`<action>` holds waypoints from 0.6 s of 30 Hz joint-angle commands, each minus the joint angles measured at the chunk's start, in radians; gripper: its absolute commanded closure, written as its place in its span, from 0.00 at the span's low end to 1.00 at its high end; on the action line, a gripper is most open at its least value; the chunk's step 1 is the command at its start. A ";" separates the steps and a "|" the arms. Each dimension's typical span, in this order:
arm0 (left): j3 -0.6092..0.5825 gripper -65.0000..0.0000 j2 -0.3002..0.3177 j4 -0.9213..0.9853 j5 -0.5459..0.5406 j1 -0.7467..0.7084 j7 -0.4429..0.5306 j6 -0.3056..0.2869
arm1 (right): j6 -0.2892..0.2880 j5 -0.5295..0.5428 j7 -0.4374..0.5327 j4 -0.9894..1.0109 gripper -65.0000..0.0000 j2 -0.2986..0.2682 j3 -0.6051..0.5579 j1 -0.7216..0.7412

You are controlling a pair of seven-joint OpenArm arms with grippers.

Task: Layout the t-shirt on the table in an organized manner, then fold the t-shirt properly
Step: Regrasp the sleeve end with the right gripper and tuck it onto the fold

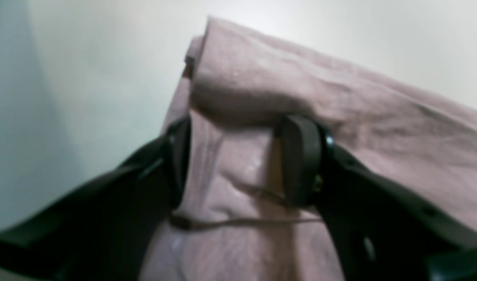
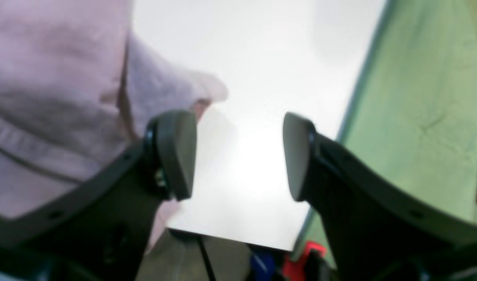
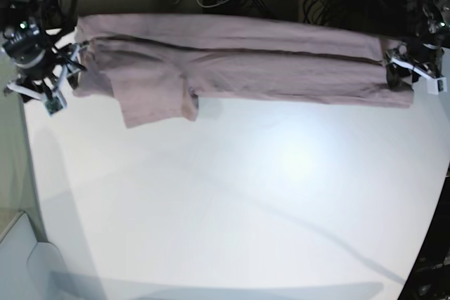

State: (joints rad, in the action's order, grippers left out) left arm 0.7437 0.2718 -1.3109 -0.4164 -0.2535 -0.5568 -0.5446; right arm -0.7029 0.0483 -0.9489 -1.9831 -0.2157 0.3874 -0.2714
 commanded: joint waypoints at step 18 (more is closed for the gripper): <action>0.006 0.49 0.011 -0.012 -0.003 0.000 -0.009 0.004 | 0.005 0.017 -0.068 0.445 0.46 0.140 -0.179 0.381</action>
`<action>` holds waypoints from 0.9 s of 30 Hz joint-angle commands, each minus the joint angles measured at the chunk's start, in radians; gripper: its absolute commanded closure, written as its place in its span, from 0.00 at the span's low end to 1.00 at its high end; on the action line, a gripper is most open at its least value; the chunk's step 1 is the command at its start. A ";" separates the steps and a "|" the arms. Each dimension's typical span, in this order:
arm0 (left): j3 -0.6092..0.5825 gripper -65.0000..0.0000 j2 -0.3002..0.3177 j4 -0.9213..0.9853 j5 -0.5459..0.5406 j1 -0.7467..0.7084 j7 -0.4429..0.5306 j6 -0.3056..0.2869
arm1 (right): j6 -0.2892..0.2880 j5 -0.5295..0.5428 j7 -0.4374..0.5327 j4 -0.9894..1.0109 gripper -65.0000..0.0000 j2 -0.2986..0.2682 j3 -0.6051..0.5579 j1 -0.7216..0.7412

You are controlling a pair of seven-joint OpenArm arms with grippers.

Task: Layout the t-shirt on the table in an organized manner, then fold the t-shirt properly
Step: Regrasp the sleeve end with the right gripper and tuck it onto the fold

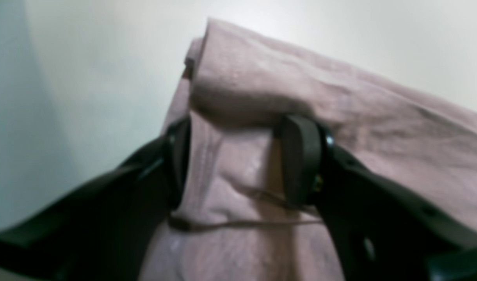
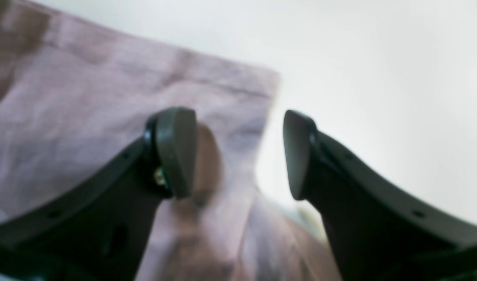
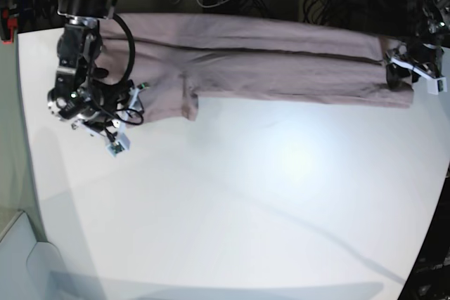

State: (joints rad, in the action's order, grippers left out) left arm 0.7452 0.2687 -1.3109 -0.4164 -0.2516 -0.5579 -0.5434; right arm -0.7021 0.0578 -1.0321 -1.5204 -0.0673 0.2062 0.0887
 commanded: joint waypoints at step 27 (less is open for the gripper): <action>0.003 0.49 -0.004 -0.012 -0.003 -0.001 -0.009 0.003 | 0.004 0.007 -0.184 -0.504 1.00 0.005 0.089 -0.209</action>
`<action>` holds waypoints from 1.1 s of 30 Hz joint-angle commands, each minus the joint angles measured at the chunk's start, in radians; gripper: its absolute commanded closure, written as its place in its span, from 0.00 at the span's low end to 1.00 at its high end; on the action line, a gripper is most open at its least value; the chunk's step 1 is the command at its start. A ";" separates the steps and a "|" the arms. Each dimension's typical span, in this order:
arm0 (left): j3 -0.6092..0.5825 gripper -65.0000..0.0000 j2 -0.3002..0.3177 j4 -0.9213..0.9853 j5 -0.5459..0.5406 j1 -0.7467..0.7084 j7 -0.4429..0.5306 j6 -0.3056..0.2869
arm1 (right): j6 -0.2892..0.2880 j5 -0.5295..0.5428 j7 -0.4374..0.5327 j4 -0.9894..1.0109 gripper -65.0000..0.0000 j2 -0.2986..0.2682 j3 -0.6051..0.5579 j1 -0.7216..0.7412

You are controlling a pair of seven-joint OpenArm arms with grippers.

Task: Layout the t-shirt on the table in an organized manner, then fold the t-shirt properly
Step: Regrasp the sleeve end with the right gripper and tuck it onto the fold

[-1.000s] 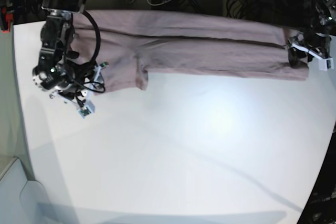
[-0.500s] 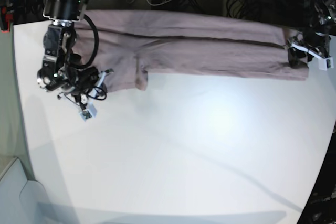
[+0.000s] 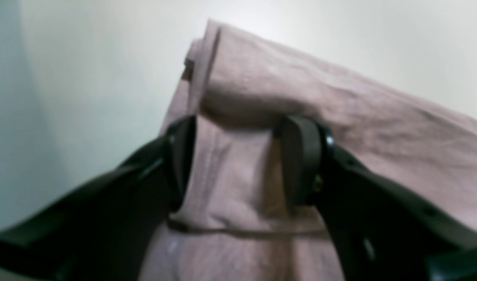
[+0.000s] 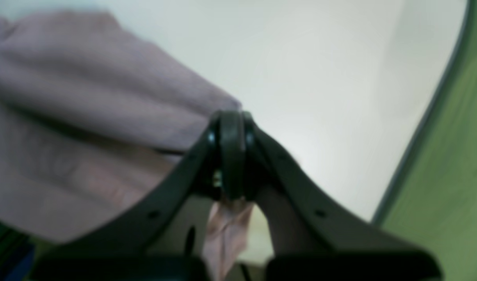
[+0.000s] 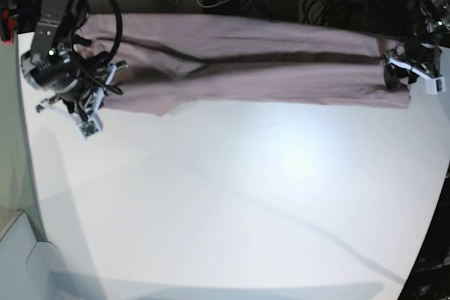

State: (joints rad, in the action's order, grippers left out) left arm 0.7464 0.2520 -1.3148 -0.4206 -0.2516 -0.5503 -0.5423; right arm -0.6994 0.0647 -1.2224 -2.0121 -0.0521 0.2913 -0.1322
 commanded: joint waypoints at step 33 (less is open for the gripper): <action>0.006 0.39 0.016 -0.145 0.001 0.005 -0.017 0.001 | 0.001 0.001 0.247 0.236 1.00 0.031 0.059 -0.163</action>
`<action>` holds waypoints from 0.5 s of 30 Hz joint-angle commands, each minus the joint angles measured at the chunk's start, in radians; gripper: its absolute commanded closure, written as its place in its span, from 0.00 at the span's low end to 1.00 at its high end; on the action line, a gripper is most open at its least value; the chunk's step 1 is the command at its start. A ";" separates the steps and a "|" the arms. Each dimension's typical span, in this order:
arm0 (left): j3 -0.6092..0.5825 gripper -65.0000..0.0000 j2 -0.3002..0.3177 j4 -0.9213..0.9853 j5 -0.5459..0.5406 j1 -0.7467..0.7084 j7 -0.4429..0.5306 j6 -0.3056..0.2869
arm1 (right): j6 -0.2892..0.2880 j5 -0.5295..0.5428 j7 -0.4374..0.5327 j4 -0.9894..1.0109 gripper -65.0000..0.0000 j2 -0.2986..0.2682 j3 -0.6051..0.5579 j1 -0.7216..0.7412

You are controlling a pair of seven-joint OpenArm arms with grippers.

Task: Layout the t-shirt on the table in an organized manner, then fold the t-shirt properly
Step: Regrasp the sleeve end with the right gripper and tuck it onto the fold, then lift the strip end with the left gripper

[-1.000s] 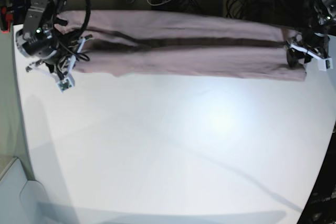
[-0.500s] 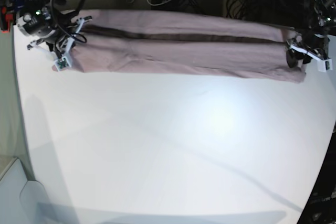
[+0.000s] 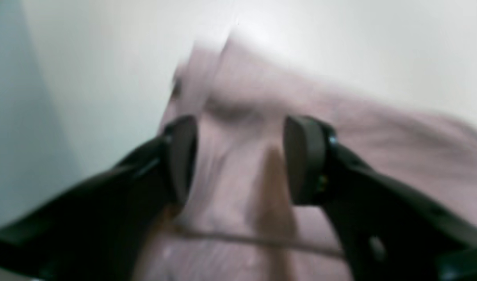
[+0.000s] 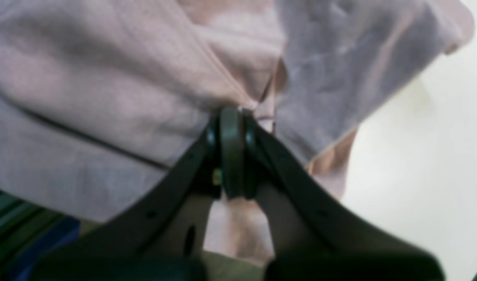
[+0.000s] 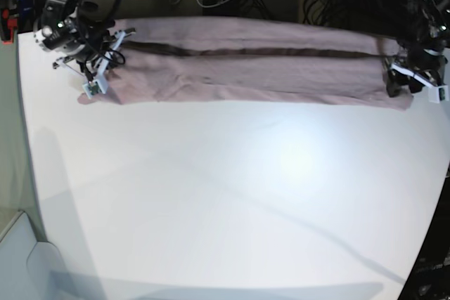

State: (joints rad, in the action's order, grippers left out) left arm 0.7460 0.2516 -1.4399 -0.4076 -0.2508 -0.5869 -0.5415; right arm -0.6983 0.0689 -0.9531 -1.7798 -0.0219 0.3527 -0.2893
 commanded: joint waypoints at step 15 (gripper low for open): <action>0.137 0.13 0.058 0.035 -0.001 0.000 0.018 0.001 | 0.000 -0.004 -0.017 0.004 1.00 0.001 -0.002 -0.004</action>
State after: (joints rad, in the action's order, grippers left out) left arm 0.8837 0.2935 -1.3911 -0.3935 -0.2569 -0.5900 -0.5316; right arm -0.6983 0.0677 -0.9440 -1.7790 -0.0219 0.3523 -0.2913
